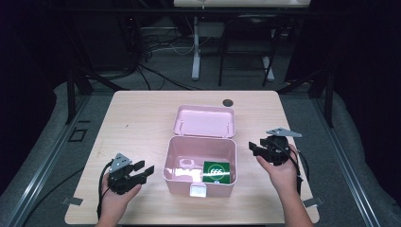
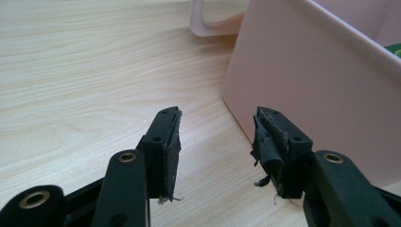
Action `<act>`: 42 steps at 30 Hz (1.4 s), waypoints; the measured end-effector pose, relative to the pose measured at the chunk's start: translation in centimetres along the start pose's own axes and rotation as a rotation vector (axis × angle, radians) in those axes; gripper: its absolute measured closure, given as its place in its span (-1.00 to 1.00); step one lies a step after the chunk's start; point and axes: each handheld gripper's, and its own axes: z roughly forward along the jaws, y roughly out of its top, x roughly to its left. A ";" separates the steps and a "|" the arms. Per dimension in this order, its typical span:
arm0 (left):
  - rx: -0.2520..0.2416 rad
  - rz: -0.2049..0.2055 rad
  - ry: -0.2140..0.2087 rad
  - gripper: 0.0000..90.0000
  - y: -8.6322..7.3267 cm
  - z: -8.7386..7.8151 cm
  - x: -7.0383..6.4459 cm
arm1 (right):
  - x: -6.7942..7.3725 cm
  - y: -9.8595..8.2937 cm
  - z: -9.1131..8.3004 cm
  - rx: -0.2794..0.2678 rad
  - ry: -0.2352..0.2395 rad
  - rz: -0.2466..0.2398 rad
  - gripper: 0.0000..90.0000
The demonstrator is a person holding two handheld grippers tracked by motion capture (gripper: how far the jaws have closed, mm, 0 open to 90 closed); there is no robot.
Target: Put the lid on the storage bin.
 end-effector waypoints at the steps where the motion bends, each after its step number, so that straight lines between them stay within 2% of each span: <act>1: 0.000 0.000 0.000 0.14 0.0 -0.1 0.0 | 0.0 0.0 0.0 0.002 -0.002 -0.001 0.11; 13: -0.012 -0.006 0.002 0.14 0.3 -0.2 0.0 | 0.2 -0.3 0.5 -0.004 -0.025 -0.027 0.07; 18: -0.016 -0.014 -0.021 0.14 0.8 -0.6 -0.2 | 0.5 0.2 0.9 0.034 0.020 0.003 0.07; 19: -0.029 -0.013 -0.027 0.15 1.0 -0.6 -0.3 | 0.6 0.6 0.9 0.039 0.044 0.017 0.10; 23: -0.039 -0.002 -0.043 0.15 1.7 -1.0 -0.7 | 1.1 1.5 0.9 0.054 0.047 0.005 0.10; 27: -0.039 0.008 -0.061 0.15 2.3 -1.3 -1.2 | 1.2 3.1 0.8 0.051 0.099 0.020 0.09; 28: -0.039 0.008 -0.061 0.15 2.3 -1.3 -1.2 | 1.2 3.4 0.6 0.078 0.105 0.025 0.09; 30: -0.040 0.012 -0.071 0.15 2.6 -1.4 -1.4 | 1.2 3.6 0.8 0.065 0.119 0.030 0.09; 31: -0.041 0.016 -0.076 0.15 2.8 -1.4 -1.5 | 1.1 3.9 0.7 0.094 0.128 0.036 0.10; 33: -0.038 0.024 -0.089 0.16 3.1 -1.6 -1.8 | 1.0 4.7 0.7 0.116 0.157 0.060 0.12; 36: -0.046 0.032 -0.106 0.17 3.7 -1.7 -2.2 | 0.9 5.2 0.6 0.130 0.159 0.068 0.13; 39: -0.042 0.045 -0.119 0.18 4.1 -1.7 -2.7 | 1.0 6.4 0.6 0.162 0.148 0.053 0.14; 42: -0.039 0.062 -0.128 0.18 4.3 -1.5 -3.1 | 1.2 7.0 0.7 0.160 0.136 0.037 0.14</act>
